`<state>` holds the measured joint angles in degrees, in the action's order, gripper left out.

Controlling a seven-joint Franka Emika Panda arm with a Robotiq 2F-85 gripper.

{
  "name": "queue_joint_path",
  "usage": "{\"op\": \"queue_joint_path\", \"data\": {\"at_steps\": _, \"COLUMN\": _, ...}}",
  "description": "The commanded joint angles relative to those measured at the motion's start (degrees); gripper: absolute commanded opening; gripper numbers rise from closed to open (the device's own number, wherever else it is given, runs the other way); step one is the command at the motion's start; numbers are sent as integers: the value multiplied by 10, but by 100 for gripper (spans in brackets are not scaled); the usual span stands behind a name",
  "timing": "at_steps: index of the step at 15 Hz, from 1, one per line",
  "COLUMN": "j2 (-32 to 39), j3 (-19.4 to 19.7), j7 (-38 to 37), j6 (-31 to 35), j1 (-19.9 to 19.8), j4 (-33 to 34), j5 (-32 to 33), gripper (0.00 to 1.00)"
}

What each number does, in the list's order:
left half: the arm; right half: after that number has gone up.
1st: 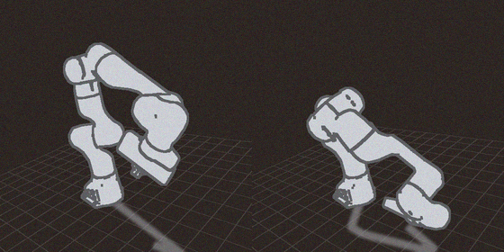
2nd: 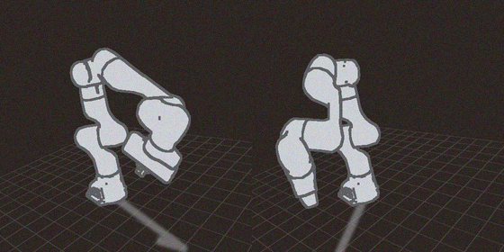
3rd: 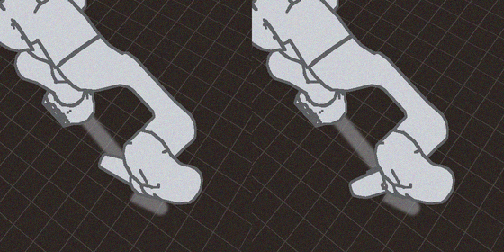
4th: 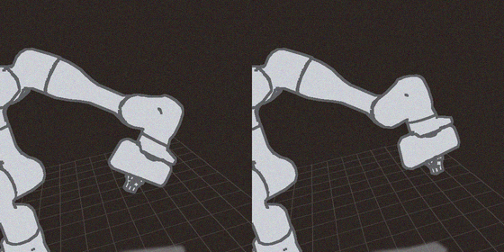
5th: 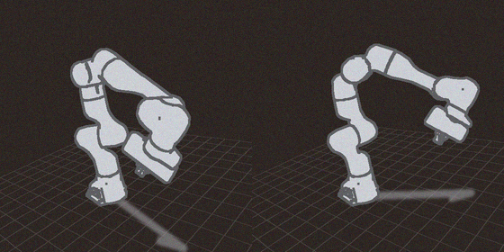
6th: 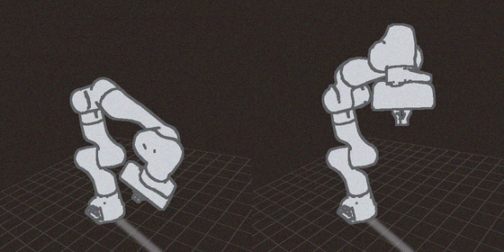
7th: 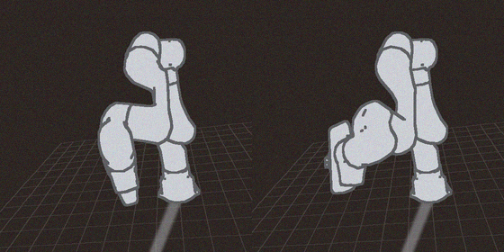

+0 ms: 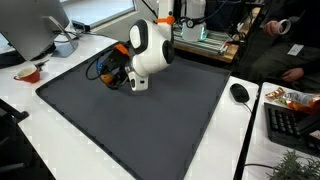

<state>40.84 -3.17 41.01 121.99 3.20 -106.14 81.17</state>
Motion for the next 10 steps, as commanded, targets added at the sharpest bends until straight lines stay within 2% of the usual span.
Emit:
{"op": "queue_joint_path", "data": {"at_steps": 1, "j2": 0, "j3": -2, "j7": 1, "j6": -2, "j1": -2, "j4": 1, "j5": 0, "gripper": 58}}
{"op": "queue_joint_path", "data": {"at_steps": 6, "j2": 0, "j3": -2, "j7": 1, "j6": -2, "j1": -2, "j4": 1, "j5": 0, "gripper": 58}}
{"op": "queue_joint_path", "data": {"at_steps": 7, "j2": 0, "j3": -2, "j7": 1, "j6": -2, "j1": -2, "j4": 1, "j5": 0, "gripper": 33}}
{"op": "queue_joint_path", "data": {"at_steps": 10, "j2": 8, "j3": -1, "j7": -4, "j6": -1, "j1": -1, "j4": 5, "j5": 2, "gripper": 33}}
